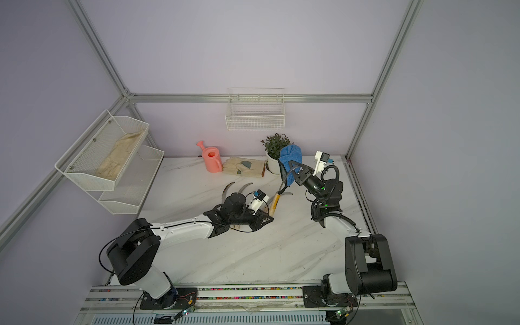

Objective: Wipe small sickles with rags
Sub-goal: Wipe the small sickle.

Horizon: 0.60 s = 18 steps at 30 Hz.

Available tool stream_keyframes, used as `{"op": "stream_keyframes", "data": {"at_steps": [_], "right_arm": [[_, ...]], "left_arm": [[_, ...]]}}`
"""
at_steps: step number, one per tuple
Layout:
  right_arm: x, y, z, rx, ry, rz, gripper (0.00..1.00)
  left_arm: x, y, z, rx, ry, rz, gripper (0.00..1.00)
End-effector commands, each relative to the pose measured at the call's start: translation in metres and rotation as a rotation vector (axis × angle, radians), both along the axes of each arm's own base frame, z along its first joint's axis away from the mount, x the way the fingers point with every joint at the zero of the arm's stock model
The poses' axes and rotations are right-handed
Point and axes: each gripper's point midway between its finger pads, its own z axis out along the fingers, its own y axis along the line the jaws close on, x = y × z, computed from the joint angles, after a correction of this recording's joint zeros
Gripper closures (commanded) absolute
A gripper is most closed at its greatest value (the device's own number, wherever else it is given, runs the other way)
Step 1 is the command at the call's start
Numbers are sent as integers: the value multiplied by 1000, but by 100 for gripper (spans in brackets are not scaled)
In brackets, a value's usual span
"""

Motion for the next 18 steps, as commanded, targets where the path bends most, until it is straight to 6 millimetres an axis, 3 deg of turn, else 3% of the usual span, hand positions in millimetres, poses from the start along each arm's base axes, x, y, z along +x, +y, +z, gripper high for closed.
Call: {"op": "stream_keyframes", "data": {"at_steps": [1,11,14,18], "right_arm": [[-8,4,9,-5,-33,34,100],[-17,52,-106,-70,135,99,100],[-17,60,-114,-44,140,144,100],[-12,59,-92,-38,108,136,100]], "left_arm": [[-1,7,-8,15,16,25,100],[8,6,1,17,-10,54,100],[10,6,-1,25,-10,61,100],[12,10,-5,41,-13,86,100]]}}
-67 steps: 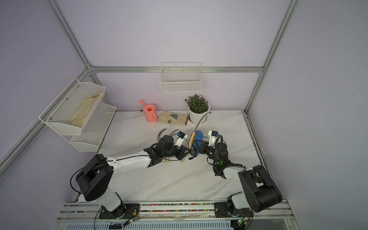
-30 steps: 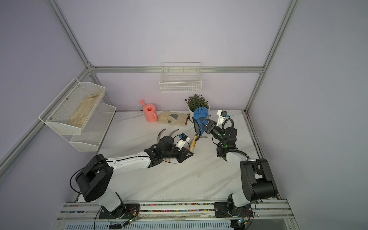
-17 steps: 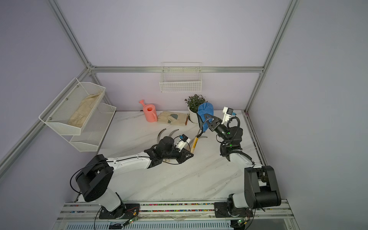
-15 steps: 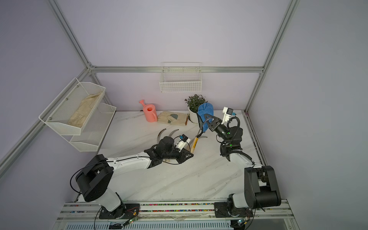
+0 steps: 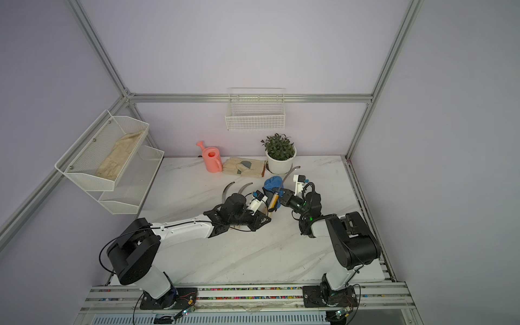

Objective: Wipe small sickles with rags
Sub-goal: Wipe the small sickle.

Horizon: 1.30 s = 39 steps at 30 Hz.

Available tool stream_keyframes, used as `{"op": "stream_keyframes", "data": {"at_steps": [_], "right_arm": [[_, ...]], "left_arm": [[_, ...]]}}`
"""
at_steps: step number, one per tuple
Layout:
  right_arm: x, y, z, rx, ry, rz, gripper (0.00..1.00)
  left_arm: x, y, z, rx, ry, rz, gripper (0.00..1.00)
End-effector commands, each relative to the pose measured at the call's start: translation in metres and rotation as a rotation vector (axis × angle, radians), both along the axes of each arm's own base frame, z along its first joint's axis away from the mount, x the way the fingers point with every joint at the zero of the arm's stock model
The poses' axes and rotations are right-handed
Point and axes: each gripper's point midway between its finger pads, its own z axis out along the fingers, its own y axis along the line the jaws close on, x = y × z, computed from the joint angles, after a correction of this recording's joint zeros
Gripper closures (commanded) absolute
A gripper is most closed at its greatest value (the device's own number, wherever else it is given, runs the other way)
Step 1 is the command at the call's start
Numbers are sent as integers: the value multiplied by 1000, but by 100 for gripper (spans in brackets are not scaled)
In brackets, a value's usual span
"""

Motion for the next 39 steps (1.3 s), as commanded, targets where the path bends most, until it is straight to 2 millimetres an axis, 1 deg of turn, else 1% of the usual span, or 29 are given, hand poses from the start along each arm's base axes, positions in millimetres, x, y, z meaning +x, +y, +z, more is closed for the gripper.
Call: {"op": "stream_keyframes", "data": {"at_steps": [1,3,5,7,11,14,16,18,21,25,27,28,31,33,35,38,39], "right_arm": [[-2,1,68,50,-201,10,100],[0,-4,87,56,-229,-1,100],[5,-13,104,70,-244,-16,100],[9,-29,123,99,-260,-32,100],[11,-54,160,132,-312,-65,100],[10,-63,173,138,-325,-81,100],[11,-62,170,129,-316,-82,100],[12,-63,159,122,-295,-87,100],[12,-59,131,117,-251,-88,100],[9,-29,83,89,-178,-35,100],[5,-16,65,80,-155,-8,100],[3,-11,60,83,-149,6,100],[0,-6,60,103,-156,37,100],[0,-7,70,103,-173,35,100],[1,-9,83,95,-196,25,100],[4,-26,110,106,-235,-16,100],[7,-35,119,115,-244,-34,100]], "left_arm": [[8,3,6,-8,-37,40,100],[11,7,1,12,-45,61,100],[13,10,-4,27,-48,75,100],[14,11,-7,34,-48,82,100],[16,9,-13,42,-38,82,100],[17,9,-14,44,-39,83,100],[17,9,-15,44,-37,85,100],[17,10,-13,42,-41,87,100],[18,11,-11,41,-47,97,100],[21,12,-7,40,-51,104,100],[22,12,-5,38,-55,108,100],[23,12,-5,38,-56,111,100],[24,12,-6,41,-53,114,100],[25,11,-8,47,-50,115,100],[26,12,-10,52,-49,121,100],[28,13,-13,57,-47,129,100],[28,13,-13,58,-47,129,100]]}}
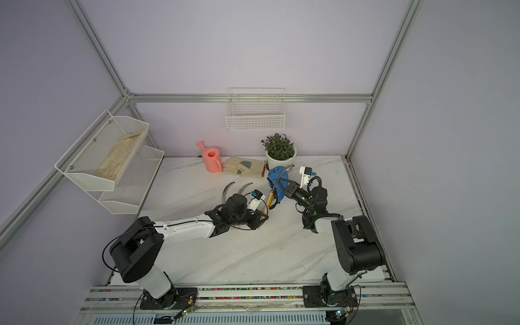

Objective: Wipe small sickles with rags
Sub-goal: Wipe the small sickle.

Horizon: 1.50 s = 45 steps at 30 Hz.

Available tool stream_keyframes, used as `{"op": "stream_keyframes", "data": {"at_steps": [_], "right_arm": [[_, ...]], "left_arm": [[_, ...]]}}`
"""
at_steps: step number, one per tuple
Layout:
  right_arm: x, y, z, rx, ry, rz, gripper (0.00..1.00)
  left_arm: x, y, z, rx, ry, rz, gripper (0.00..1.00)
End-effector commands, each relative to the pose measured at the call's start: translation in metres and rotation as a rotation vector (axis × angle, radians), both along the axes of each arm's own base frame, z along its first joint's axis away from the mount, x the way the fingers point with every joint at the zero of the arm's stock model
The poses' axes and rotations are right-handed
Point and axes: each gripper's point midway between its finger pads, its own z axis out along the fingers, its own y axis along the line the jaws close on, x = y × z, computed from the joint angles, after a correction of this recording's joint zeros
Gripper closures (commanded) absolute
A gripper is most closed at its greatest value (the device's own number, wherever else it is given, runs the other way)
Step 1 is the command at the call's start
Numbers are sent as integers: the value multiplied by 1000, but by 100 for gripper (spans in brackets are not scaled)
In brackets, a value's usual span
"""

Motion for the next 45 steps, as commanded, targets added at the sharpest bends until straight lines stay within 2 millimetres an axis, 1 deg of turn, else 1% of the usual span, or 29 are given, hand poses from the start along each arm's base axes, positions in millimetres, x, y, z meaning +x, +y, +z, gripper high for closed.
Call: {"op": "stream_keyframes", "data": {"at_steps": [1,4,6,7,9,11,15,19,21,26,27,29,32,33,35,36,38,40,41,43,45], "right_arm": [[-4,-21,68,43,-166,-21,100],[-5,-38,92,69,-197,-38,100],[-9,-43,103,74,-217,-48,100],[-11,-43,105,72,-222,-52,100],[-14,-44,103,56,-215,-65,100],[-16,-41,93,44,-206,-69,100],[-22,-29,58,28,-166,-51,100],[-19,-17,22,11,-108,-34,100],[-19,-9,11,13,-91,-8,100],[-25,23,-15,-17,-54,61,100],[-26,27,-18,-22,-51,66,100],[-27,27,-22,-25,-47,63,100],[-27,18,-22,-48,-32,14,100],[-26,12,-22,-58,-14,-19,100],[-24,-8,-24,-72,42,-118,100],[-23,-23,-30,-86,90,-187,100],[-27,-54,-30,-128,141,-351,100],[-42,-87,-31,-179,189,-525,100],[-50,-96,-35,-183,213,-570,100],[-69,-117,-28,-185,209,-669,100],[-83,-129,-27,-206,220,-723,100]], "left_arm": [[8,2,-1,-1,-11,26,100],[7,2,-3,2,-7,25,100],[7,3,-3,5,-5,26,100],[8,2,-3,5,-5,26,100],[8,2,-3,4,-5,25,100],[7,2,-3,3,-4,22,100],[8,1,0,2,-7,21,100],[8,-1,3,-7,-6,14,100],[8,-2,4,-9,-5,13,100],[10,-2,9,-12,-12,19,100],[11,-1,9,-8,-14,23,100],[12,0,8,3,-14,30,100],[13,1,7,20,-16,41,100],[14,2,6,29,-22,47,100],[17,6,4,49,-31,64,100],[19,6,3,60,-39,70,100],[26,10,-2,100,-48,99,100],[35,9,-9,143,-54,121,100],[39,7,-12,156,-56,126,100],[47,-2,-22,184,-48,120,100],[52,-15,-28,208,-46,103,100]]}}
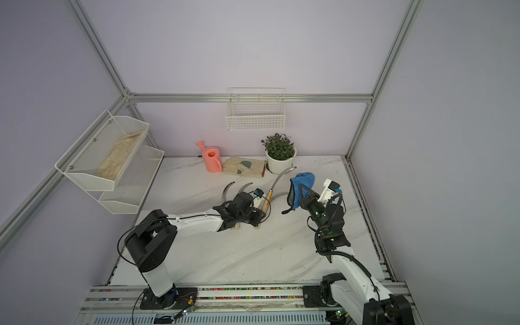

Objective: Wipe small sickles with rags
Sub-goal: Wipe the small sickle, then place the small sickle at the center of the board.

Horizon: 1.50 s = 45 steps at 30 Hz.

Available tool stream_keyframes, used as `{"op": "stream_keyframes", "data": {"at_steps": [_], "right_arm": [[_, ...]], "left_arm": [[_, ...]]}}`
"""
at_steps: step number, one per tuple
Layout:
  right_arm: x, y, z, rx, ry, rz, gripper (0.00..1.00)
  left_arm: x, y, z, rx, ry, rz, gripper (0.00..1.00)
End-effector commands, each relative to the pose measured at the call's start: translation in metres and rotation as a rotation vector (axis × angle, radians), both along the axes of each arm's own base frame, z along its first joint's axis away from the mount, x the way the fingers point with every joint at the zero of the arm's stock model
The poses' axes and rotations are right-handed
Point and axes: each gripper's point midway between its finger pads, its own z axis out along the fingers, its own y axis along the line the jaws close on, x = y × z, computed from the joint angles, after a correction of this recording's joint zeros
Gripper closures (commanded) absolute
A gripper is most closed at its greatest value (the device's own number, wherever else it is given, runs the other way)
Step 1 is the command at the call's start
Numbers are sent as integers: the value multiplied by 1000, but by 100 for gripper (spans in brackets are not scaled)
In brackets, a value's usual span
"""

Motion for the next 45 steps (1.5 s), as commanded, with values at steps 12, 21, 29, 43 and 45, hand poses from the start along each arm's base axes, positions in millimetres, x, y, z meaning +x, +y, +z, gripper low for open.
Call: {"op": "stream_keyframes", "data": {"at_steps": [12,21,29,43,45], "right_arm": [[-37,-57,-52,-206,217,-279,100],[-2,-48,-57,-232,243,-247,100],[67,-59,-98,-192,370,-227,100],[98,-127,-172,-95,551,-323,100],[102,-128,-178,-89,566,-319,100]], "left_arm": [[18,-118,-13,228,-128,-171,100],[12,-121,-39,370,-137,-200,100],[3,-119,-38,379,-135,-219,100],[6,-129,-36,330,-148,-221,93],[6,-131,-37,319,-151,-228,87]]}}
